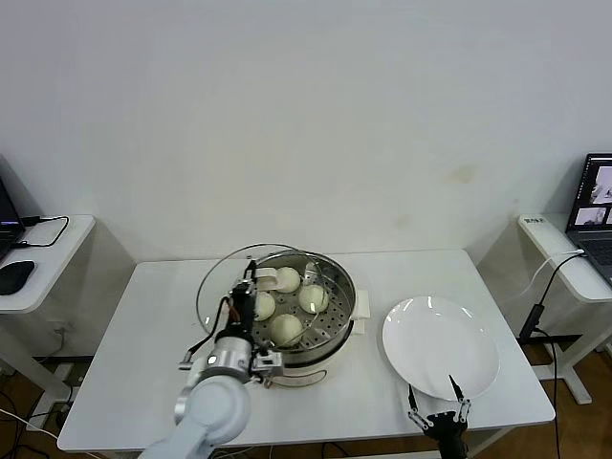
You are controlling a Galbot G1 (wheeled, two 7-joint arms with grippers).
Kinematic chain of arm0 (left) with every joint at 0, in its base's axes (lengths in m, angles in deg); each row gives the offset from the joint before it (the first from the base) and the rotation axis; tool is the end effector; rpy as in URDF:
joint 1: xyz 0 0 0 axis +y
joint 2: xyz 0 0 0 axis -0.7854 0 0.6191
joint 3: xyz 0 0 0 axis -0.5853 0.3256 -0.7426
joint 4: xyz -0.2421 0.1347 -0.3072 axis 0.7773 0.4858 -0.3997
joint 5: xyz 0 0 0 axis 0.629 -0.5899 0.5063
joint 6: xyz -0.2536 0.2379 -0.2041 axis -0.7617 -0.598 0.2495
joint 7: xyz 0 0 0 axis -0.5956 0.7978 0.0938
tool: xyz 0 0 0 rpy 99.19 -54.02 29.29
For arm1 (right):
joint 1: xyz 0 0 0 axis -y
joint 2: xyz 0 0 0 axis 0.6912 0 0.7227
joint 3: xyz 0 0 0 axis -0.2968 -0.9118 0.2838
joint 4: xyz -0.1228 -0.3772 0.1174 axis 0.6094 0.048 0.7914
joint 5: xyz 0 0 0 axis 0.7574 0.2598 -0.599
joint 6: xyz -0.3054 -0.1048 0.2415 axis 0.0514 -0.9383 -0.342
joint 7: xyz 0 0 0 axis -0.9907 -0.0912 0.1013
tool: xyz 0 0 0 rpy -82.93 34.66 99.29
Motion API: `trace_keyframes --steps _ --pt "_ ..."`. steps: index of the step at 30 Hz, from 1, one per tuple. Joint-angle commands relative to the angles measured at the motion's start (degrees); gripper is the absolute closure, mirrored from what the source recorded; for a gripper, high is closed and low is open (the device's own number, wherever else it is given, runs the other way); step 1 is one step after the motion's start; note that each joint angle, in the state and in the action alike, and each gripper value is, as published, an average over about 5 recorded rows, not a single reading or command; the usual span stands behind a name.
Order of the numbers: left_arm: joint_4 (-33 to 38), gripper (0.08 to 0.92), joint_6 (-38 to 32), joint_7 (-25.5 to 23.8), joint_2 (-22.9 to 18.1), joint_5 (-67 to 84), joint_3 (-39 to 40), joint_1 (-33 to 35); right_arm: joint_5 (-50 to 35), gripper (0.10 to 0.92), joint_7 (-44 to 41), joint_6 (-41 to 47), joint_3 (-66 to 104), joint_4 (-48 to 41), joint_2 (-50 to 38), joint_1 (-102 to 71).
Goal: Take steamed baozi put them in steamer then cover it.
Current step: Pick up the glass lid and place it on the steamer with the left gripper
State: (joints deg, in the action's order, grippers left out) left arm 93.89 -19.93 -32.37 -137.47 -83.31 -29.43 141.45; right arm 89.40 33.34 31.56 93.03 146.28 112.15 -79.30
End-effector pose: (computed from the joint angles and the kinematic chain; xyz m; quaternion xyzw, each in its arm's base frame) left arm 0.3204 -0.0681 -0.2970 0.0174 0.7285 0.6845 0.0222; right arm 0.1286 -0.0816 -0.5280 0.0134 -0.9824 0.1829 0.0345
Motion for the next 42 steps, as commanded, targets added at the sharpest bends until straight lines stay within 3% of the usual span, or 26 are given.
trace_keyframes --steps 1,42 --pt "-5.2 0.863 1.7 -3.8 -4.6 -4.8 5.8 -6.4 0.9 0.203 0.2 -0.3 -0.3 -0.6 0.2 0.2" --pt "-9.2 0.863 1.1 -1.2 -6.4 -3.9 7.4 -6.0 0.7 0.203 0.3 -0.9 -1.0 -1.0 0.1 0.3"
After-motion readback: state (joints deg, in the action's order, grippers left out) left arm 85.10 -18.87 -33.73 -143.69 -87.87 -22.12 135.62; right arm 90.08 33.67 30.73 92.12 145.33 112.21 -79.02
